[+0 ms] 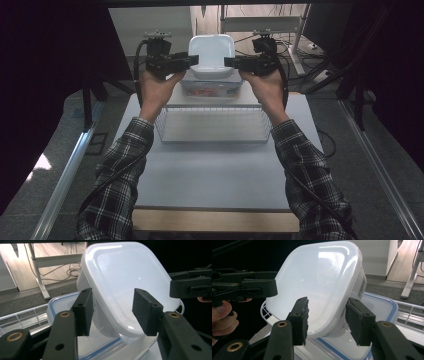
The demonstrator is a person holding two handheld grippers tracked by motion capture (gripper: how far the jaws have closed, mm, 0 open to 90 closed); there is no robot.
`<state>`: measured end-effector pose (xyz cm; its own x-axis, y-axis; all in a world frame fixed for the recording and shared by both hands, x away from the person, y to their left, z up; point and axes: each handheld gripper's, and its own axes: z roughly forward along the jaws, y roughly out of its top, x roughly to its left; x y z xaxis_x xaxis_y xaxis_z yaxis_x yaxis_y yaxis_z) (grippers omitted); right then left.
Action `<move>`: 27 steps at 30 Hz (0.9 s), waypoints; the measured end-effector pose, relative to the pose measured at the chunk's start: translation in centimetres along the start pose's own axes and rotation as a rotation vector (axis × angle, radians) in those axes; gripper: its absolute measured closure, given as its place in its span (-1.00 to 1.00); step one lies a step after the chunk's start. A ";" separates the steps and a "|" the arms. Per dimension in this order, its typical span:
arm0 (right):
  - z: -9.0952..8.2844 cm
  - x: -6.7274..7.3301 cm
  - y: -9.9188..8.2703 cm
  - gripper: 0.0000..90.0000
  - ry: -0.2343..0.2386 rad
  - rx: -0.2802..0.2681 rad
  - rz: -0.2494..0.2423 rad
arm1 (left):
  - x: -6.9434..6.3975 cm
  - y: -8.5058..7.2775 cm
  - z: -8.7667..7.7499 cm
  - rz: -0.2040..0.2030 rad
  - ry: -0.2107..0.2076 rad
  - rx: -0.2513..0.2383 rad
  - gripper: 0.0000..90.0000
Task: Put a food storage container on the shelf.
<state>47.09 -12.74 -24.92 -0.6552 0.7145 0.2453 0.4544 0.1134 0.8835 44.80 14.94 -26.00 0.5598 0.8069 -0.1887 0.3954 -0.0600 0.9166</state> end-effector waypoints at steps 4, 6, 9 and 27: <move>0.1 -0.2 0.0 0.16 0.009 -0.006 0.023 | 0.1 0.1 0.2 0.010 0.017 -0.006 0.08; 0.2 -0.3 0.0 0.11 0.006 -0.009 0.026 | 0.2 0.2 0.3 0.013 0.033 -0.009 0.02; 0.3 -0.3 0.1 0.06 -0.004 -0.021 0.035 | 0.4 0.4 0.6 0.002 0.041 -0.015 0.00; 0.1 -0.7 0.1 -0.34 -0.020 -0.056 -0.007 | 0.6 0.0 0.4 0.024 0.059 -0.045 -0.40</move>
<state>47.67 -13.15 -25.01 -0.6459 0.7274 0.2319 0.4151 0.0796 0.9063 45.44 15.22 -26.21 0.5244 0.8388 -0.1464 0.3480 -0.0542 0.9359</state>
